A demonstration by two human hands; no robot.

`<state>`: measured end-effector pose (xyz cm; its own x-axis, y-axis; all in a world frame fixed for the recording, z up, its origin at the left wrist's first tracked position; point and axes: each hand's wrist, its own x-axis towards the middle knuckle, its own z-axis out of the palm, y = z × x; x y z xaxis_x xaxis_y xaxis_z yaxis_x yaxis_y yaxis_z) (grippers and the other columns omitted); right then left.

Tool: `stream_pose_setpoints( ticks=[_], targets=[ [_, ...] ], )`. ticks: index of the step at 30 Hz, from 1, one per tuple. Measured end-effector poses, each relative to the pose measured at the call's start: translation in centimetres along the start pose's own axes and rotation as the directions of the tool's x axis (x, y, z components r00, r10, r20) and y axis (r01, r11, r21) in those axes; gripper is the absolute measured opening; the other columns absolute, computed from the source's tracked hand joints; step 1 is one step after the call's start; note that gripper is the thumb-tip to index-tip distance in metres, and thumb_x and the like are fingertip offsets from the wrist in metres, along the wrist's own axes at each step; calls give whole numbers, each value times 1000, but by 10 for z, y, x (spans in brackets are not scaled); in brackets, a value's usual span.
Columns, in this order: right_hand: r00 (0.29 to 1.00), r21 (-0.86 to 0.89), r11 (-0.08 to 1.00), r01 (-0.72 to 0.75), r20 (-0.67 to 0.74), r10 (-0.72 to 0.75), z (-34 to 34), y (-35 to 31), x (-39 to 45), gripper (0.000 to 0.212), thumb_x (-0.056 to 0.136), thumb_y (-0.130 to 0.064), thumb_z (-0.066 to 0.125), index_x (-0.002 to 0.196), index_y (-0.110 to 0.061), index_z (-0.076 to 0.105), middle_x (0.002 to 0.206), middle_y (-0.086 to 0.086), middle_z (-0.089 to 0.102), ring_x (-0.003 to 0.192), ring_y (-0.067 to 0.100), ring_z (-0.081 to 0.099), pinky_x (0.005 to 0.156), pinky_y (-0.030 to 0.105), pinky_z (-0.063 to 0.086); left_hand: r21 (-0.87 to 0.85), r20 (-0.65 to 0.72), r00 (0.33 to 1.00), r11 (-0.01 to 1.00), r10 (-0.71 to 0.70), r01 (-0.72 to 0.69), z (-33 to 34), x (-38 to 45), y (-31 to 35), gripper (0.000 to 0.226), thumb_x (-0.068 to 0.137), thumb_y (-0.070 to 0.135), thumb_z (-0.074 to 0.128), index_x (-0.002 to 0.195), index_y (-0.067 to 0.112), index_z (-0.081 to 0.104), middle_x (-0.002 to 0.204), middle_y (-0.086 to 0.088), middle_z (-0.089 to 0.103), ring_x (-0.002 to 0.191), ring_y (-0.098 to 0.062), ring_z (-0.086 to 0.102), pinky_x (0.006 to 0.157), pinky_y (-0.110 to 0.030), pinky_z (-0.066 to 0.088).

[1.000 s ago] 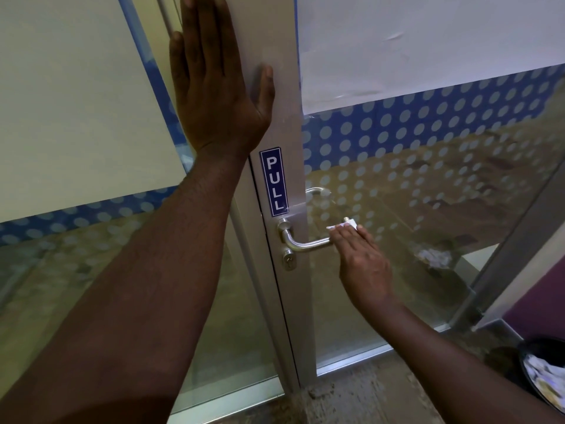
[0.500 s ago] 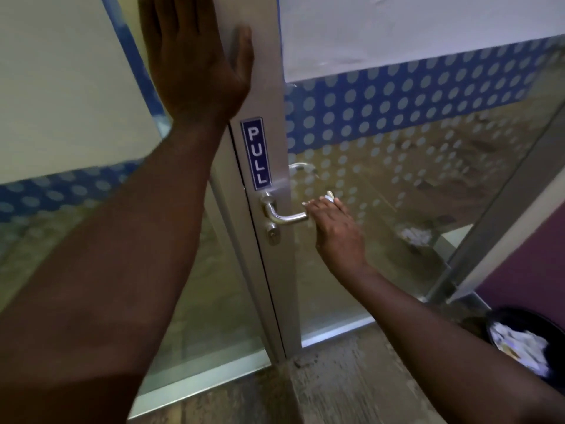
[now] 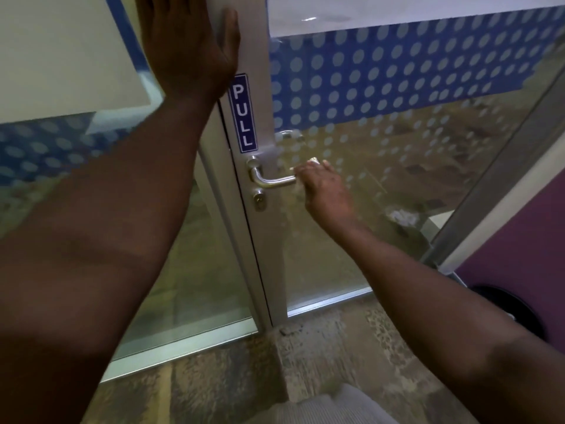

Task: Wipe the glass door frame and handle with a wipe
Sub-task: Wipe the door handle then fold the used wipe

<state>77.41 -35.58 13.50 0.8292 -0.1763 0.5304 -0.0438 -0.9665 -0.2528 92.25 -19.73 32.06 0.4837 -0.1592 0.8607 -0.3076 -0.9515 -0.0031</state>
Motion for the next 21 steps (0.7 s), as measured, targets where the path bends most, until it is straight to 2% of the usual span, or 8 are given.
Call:
stream_pose_setpoints(
  ticks=[1,4,7,10,13,15,18,21],
  targets=[
    [1000,0,1000,-26,-15,26,-1,5,-1,43,90,4,47,126,-14,62,127,7,63,127,23,52,116,36,28,-34,-47,999,999,27,-29,0,-4,0,78,98,66,3,156,20,28,161,-8,28,151,-28,21,124,-33,5],
    [997,5,998,-56,-46,56,3,-5,0,41,87,7,49,120,-11,64,118,9,67,117,24,57,113,34,32,-73,-77,996,997,34,-40,1,-19,4,79,100,65,10,156,12,25,162,-14,24,151,-32,19,124,-34,4],
    [1000,49,999,19,0,-19,14,-37,1,50,79,12,51,121,-12,63,120,10,66,117,28,56,110,35,33,-108,-135,991,994,-18,3,10,-17,5,78,101,66,15,153,11,32,159,-14,31,149,-32,25,123,-33,10],
    [993,43,993,112,-38,-110,15,-45,2,54,71,14,54,117,-11,66,112,10,70,110,27,61,110,32,31,-118,-195,981,993,-16,-7,16,-16,5,76,102,64,21,150,8,38,156,-17,36,146,-35,31,122,-34,14],
    [988,-22,989,148,-42,-149,7,-15,3,48,78,11,53,118,-12,65,112,9,70,108,25,63,112,34,31,-102,-251,968,994,0,-26,22,-17,6,74,103,63,26,148,6,41,154,-18,39,144,-36,35,121,-34,16],
    [987,-49,986,160,-21,-161,0,13,2,42,87,7,50,122,-12,63,118,10,68,115,25,60,115,37,32,-88,-307,952,996,-3,-26,26,-16,5,73,103,62,31,146,4,44,151,-19,43,142,-37,39,119,-34,19],
    [967,-54,965,256,5,-256,-10,40,6,37,92,4,49,122,-11,63,122,12,66,123,23,56,114,37,32,-81,-345,938,996,0,-30,29,-15,5,73,102,61,34,144,3,47,149,-20,46,140,-38,41,118,-36,23],
    [953,4,956,293,75,-292,-20,49,19,27,95,-3,49,116,-13,64,116,7,68,114,20,60,113,37,34,-89,-322,947,995,6,-37,30,-15,5,74,102,63,32,145,3,45,150,-20,44,141,-38,39,119,-36,21]
  ],
)
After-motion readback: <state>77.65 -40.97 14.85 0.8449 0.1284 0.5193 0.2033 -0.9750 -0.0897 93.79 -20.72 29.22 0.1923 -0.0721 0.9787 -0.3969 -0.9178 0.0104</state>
